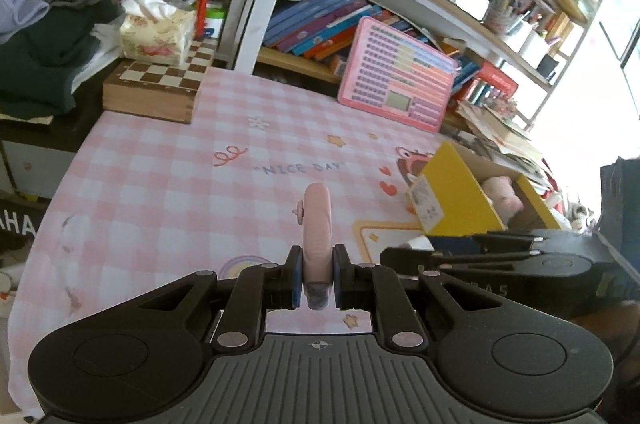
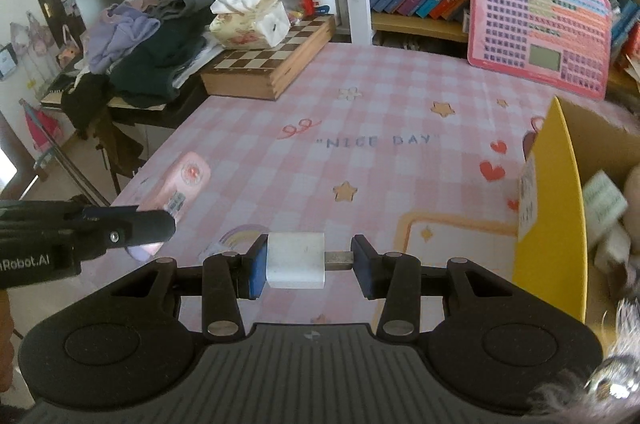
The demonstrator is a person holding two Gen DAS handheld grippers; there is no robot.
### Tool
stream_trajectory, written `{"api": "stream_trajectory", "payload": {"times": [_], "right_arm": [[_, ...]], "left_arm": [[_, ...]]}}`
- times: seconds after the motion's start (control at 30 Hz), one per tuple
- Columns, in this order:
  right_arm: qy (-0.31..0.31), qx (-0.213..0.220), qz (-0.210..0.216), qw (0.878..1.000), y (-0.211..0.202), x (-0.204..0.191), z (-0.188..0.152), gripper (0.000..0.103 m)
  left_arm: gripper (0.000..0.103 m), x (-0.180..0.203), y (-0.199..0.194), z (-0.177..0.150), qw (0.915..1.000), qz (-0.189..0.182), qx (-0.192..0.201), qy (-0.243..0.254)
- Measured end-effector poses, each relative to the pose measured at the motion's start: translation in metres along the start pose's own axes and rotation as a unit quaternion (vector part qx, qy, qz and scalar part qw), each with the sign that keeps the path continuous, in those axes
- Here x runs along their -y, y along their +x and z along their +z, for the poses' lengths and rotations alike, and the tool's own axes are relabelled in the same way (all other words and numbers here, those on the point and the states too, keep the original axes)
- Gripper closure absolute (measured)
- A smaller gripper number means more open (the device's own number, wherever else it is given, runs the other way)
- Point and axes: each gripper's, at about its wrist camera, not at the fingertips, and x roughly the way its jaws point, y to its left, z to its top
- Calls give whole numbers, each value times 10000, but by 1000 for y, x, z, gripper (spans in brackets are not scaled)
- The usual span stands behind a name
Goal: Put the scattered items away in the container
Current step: 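Carry the lip balm and plug with both tools over the yellow box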
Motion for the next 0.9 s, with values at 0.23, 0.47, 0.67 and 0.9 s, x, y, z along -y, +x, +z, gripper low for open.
{"api": "stream_trajectory", "payload": {"times": [0.23,0.47,0.67,0.9], "right_arm": [[287,147,-81,9994,-29,-4,-24,62],[462,282,-176,9984,-53,-10,-50,62],[576,340,-319,9973,-68,-14,-68,62],[777,383,-546,9947,-84,-7,-83,62]], "left_arm": [[90,9,-21,-14,9999,-131,-25,36],[90,20,-37,-29,9995,-259,-22,181],[90,23,-44,-40,9992,-368,-41,149],[90,39,-42,-43,9974,-622,-115,350]]}}
